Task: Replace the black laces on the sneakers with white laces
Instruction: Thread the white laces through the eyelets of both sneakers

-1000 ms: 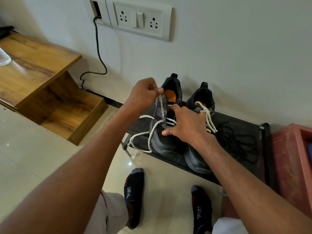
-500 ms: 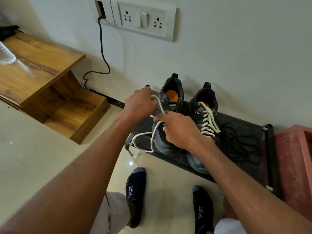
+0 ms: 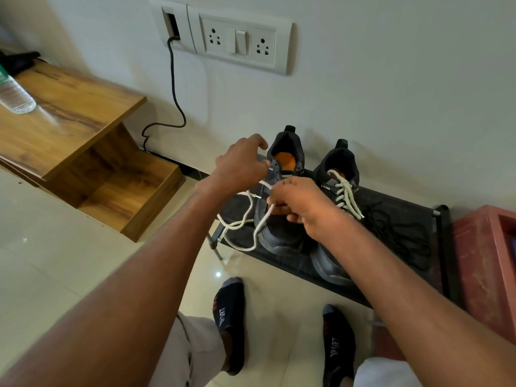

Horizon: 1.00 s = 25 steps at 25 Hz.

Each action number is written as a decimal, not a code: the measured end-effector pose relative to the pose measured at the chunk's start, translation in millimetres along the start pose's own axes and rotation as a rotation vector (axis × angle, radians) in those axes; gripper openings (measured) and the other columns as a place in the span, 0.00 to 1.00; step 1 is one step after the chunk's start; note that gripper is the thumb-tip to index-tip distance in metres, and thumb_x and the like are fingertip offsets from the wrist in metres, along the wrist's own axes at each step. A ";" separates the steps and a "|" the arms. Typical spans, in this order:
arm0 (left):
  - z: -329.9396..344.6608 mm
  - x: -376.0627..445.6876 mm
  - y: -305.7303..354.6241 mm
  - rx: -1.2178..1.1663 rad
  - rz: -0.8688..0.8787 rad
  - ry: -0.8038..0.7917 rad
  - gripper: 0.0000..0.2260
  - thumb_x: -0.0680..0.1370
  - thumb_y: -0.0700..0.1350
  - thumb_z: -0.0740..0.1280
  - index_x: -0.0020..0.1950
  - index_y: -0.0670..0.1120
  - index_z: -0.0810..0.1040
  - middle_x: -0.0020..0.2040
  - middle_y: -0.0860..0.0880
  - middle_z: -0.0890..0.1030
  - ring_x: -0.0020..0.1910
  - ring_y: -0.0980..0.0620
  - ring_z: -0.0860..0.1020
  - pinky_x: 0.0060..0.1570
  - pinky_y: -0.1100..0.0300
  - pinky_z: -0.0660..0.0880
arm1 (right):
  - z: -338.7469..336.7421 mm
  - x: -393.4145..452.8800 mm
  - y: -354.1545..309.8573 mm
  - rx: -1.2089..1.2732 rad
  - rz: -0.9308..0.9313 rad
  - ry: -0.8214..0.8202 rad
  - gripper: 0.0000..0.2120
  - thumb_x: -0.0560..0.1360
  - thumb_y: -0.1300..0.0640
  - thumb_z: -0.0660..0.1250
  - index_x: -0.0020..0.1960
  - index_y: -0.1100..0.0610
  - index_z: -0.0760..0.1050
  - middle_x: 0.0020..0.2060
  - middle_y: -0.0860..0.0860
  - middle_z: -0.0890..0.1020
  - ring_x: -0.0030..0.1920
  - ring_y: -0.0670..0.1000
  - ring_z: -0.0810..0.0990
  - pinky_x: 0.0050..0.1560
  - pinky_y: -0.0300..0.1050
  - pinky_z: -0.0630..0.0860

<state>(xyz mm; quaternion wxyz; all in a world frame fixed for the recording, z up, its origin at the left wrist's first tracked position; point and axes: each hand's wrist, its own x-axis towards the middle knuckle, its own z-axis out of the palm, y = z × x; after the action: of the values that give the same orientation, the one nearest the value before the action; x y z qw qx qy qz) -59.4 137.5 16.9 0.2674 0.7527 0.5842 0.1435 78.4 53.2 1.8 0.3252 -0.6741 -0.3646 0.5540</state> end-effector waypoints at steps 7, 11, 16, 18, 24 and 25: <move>-11.7 -18.8 35.1 -0.752 0.114 -0.048 0.17 0.86 0.55 0.62 0.59 0.43 0.82 0.45 0.46 0.86 0.48 0.43 0.85 0.54 0.53 0.82 | -32.8 -30.1 -33.5 0.269 -0.400 -0.054 0.10 0.82 0.58 0.68 0.61 0.60 0.81 0.38 0.55 0.82 0.33 0.51 0.78 0.37 0.46 0.74; -11.6 -24.3 40.9 -0.781 0.163 -0.319 0.22 0.83 0.65 0.60 0.51 0.52 0.87 0.48 0.38 0.84 0.52 0.40 0.84 0.60 0.47 0.78 | -60.3 -33.3 -32.3 0.432 -0.553 0.038 0.10 0.84 0.59 0.64 0.61 0.58 0.81 0.37 0.55 0.82 0.31 0.50 0.73 0.30 0.41 0.66; -16.3 -17.5 12.5 -0.262 -0.039 -0.241 0.17 0.81 0.55 0.71 0.42 0.43 0.87 0.37 0.46 0.84 0.41 0.51 0.77 0.48 0.53 0.74 | -82.1 -20.5 -21.8 0.553 -0.522 0.078 0.09 0.81 0.61 0.66 0.58 0.56 0.82 0.44 0.57 0.85 0.36 0.50 0.78 0.38 0.44 0.73; -16.9 -15.9 -4.6 0.221 -0.117 -0.269 0.14 0.79 0.54 0.73 0.40 0.45 0.85 0.37 0.49 0.81 0.42 0.50 0.77 0.53 0.49 0.76 | -87.1 -13.1 -19.7 0.583 -0.508 0.082 0.10 0.79 0.63 0.67 0.58 0.57 0.82 0.44 0.56 0.85 0.35 0.51 0.76 0.37 0.45 0.72; -9.5 -20.6 19.4 -0.301 0.086 -0.134 0.14 0.82 0.53 0.69 0.65 0.49 0.80 0.56 0.51 0.84 0.58 0.51 0.82 0.65 0.50 0.75 | -61.9 -7.3 -8.7 0.106 -0.407 0.004 0.08 0.83 0.57 0.68 0.56 0.59 0.84 0.40 0.54 0.86 0.28 0.48 0.72 0.26 0.39 0.65; -8.7 -24.0 24.7 -0.500 0.091 -0.204 0.16 0.83 0.53 0.68 0.68 0.48 0.78 0.57 0.49 0.85 0.58 0.51 0.83 0.65 0.52 0.77 | -58.1 -6.4 -7.3 0.108 -0.402 -0.007 0.09 0.83 0.55 0.69 0.55 0.59 0.84 0.38 0.54 0.85 0.28 0.47 0.71 0.26 0.38 0.64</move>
<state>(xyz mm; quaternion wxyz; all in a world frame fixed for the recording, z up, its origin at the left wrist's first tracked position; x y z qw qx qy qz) -50.8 112.3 40.4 0.4955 0.6995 0.4662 0.2186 133.8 49.5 21.4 0.4635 -0.5673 -0.4629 0.4991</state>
